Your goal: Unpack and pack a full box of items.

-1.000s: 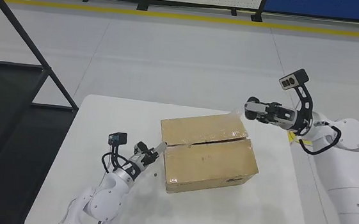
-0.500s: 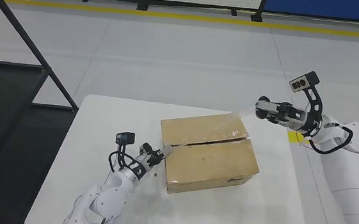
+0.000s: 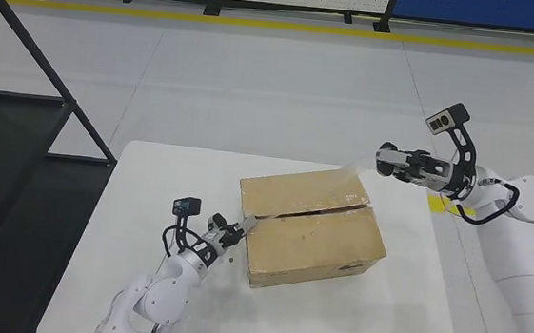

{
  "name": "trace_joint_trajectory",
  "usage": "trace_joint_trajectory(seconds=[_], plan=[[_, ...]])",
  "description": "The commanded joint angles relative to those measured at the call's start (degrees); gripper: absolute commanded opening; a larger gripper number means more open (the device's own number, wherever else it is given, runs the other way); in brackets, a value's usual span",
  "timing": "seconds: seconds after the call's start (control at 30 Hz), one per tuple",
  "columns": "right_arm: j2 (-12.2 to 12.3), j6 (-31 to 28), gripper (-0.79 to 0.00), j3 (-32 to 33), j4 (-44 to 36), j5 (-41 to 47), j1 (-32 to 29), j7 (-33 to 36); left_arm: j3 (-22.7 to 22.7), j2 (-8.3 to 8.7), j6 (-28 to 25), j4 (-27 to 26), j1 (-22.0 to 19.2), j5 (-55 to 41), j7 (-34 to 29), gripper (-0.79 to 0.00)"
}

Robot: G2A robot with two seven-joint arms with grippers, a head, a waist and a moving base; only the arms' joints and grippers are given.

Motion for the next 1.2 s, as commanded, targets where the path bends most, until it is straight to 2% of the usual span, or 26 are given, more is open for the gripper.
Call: trace_joint_trajectory(seconds=[0.0,0.8,1.17], plan=[[0.2,0.4,-0.785,0.1,0.6,0.0,-0.2,0.4,0.2,-0.04,0.1,0.2,-0.2,0.2,-0.1,0.0],[1.9,0.3,-0.785,-1.0,10.1,-2.2,-2.9,0.3,1.3,-0.44,0.8,1.6,-1.3,0.7,-0.4,0.0],[1.8,-0.7,-0.785,-2.8,17.7,-4.2,-1.5,-0.7,1.5,-0.59,1.0,2.0,-1.5,1.0,-0.2,0.0]])
